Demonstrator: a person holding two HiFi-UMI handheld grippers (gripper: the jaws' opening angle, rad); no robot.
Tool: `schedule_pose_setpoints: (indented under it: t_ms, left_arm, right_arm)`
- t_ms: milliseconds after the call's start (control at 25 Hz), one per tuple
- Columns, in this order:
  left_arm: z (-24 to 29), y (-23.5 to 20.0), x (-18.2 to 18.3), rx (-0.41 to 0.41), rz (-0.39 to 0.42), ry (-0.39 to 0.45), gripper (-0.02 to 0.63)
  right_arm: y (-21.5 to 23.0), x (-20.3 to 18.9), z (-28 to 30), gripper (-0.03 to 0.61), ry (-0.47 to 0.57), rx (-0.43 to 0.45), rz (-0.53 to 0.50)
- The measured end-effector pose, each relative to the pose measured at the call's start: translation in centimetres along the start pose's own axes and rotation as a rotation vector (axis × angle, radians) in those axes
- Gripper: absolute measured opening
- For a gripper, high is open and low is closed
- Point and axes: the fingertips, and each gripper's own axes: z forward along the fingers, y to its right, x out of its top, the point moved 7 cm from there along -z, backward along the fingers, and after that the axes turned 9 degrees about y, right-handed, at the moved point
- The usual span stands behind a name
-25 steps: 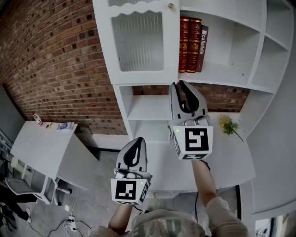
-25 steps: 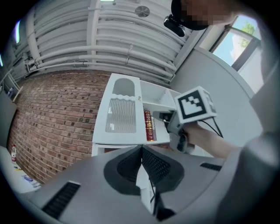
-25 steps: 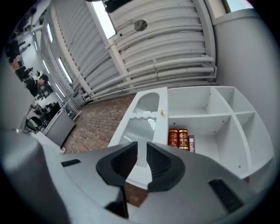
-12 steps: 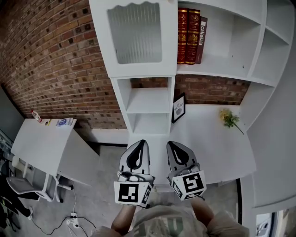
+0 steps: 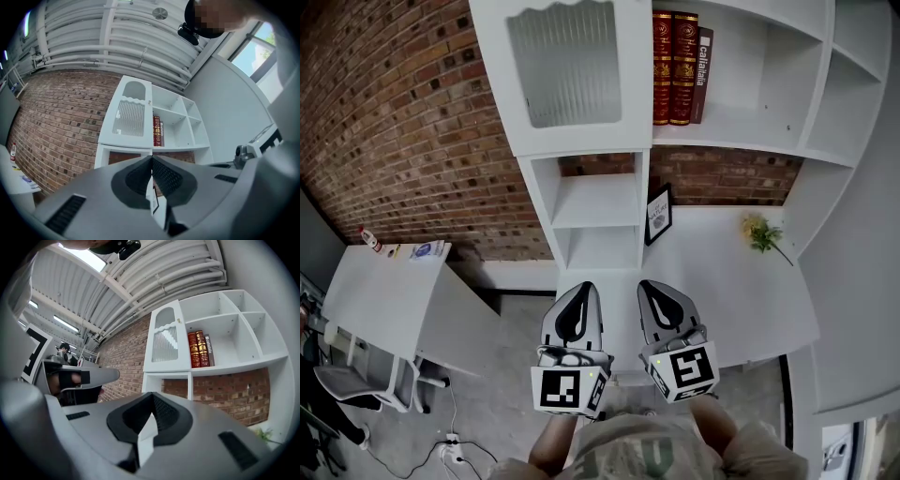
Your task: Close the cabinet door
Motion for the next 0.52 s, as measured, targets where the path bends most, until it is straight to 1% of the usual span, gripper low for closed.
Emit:
schedule_pose_setpoints:
  t_ms: [240,520]
  left_arm:
    - [0.37,-0.27,-0.11,-0.008,-0.004,-0.007,0.014]
    - [0.5,-0.56,-0.16,-0.014,-0.009,-0.004,0.014]
  right_arm:
    - [0.29,-0.25,0.22,0.014,-0.008,-0.013,0.019]
    - [0.3,-0.02,0.54,0.014,-0.014,-0.013,0.001]
